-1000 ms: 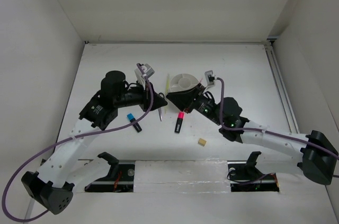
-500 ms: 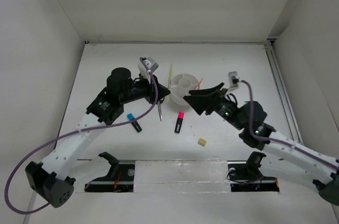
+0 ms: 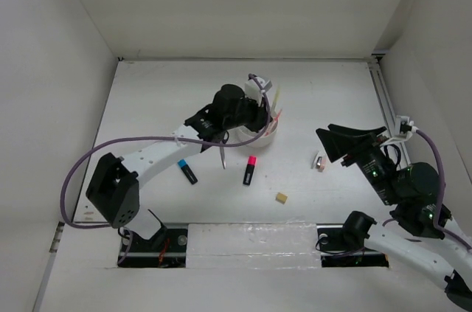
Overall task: Sort the stationery into containers
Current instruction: Place the pen in the storage box.
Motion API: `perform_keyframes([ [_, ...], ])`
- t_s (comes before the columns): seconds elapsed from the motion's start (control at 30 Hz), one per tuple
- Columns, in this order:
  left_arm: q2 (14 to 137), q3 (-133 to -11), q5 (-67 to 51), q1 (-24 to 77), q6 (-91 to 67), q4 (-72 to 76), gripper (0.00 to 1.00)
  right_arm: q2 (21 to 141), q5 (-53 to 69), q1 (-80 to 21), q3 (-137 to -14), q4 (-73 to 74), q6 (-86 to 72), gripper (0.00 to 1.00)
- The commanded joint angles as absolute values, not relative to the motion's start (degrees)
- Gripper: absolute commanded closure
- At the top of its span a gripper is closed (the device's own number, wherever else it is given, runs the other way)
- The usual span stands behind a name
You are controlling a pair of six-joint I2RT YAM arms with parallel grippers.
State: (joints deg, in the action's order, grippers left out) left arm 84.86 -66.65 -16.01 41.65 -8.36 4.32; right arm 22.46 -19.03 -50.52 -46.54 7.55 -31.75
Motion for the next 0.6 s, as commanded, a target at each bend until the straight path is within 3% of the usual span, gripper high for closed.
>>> perform_keyframes([
  [0.0, 86.1, -69.4, -10.4, 44.0, -8.7, 11.9, 1.00, 21.8, -23.2, -50.2, -48.4, 18.0, -30.8, 0.26],
  [0.23, 87.5, -67.1, -2.5, 45.9, -8.1, 16.5, 1.00, 19.1, -22.1, -50.2, -48.4, 19.8, -30.3, 0.25],
  [0.57, 92.4, -66.9, -2.2, 46.5, -6.3, 20.3, 1.00, 18.6, -21.5, -50.2, -47.4, 19.8, -30.3, 0.25],
])
